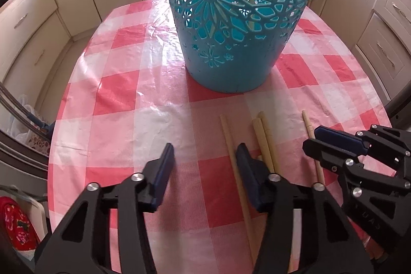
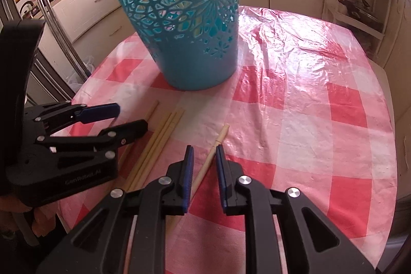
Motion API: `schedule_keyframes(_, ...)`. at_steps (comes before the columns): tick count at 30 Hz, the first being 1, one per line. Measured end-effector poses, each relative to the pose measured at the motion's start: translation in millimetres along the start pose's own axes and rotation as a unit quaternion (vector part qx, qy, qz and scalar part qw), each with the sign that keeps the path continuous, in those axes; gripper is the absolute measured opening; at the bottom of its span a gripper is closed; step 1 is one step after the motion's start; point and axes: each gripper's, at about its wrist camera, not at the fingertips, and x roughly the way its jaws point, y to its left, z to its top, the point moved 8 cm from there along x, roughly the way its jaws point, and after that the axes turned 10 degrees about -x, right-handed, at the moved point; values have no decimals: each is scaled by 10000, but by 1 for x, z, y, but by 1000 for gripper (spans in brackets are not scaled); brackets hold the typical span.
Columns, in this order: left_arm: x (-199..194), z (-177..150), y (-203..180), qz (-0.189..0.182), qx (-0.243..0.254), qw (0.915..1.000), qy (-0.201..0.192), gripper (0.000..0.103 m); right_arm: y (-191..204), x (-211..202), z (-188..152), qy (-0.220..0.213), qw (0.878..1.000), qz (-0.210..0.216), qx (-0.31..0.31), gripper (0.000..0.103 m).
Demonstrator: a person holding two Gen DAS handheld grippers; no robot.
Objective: Organize utensils
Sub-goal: 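Lower the left tool onto a loose wooden stick and close on it, then lift the stick with the left tool and release it into the basket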
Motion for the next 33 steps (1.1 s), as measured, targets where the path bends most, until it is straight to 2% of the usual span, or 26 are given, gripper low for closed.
schedule_keyframes(2, 1, 3, -3, -59, -4, 10000, 64, 18, 3, 0, 0, -29, 10000, 30, -77, 18)
schedule_keyframes(9, 6, 8, -9, 106, 320, 9987, 372, 17, 0, 1, 0, -201, 9996, 153, 128, 18)
schedule_keyframes(11, 6, 7, -11, -2, 326, 9987, 396, 6, 0, 1, -1, -225, 9994, 185, 162, 18)
schedule_keyframes(12, 6, 7, -10, 5, 298, 9988, 394, 4, 0, 1, -1, -236, 9994, 198, 174, 18)
schedule_keyframes(15, 1, 1, -7, -218, 99, 9986, 472, 4, -1, 1, 0, -250, 9993, 215, 194, 18)
schedule_keyframes(18, -16, 0, -1, -358, 45, 9988, 345, 4, -1, 1, 0, -258, 9993, 207, 194, 18)
schedule_keyframes(22, -58, 13, 11, -712, -102, 9974, -36, 4, -1, 1, -1, -266, 9993, 191, 184, 19)
schedule_keyframes(25, -97, 32, 16, -1087, -206, 9927, -474, 4, -1, 1, -2, -274, 9992, 200, 201, 19)
schedule_keyframes(29, -152, 66, 14, -1577, -339, 9807, -1108, 4, -1, 0, -2, -288, 9991, 201, 217, 19)
schedule_keyframes(33, -193, 103, 2, -1785, -334, 9680, -1731, 4, 0, 0, -3, -294, 9992, 179, 205, 19)
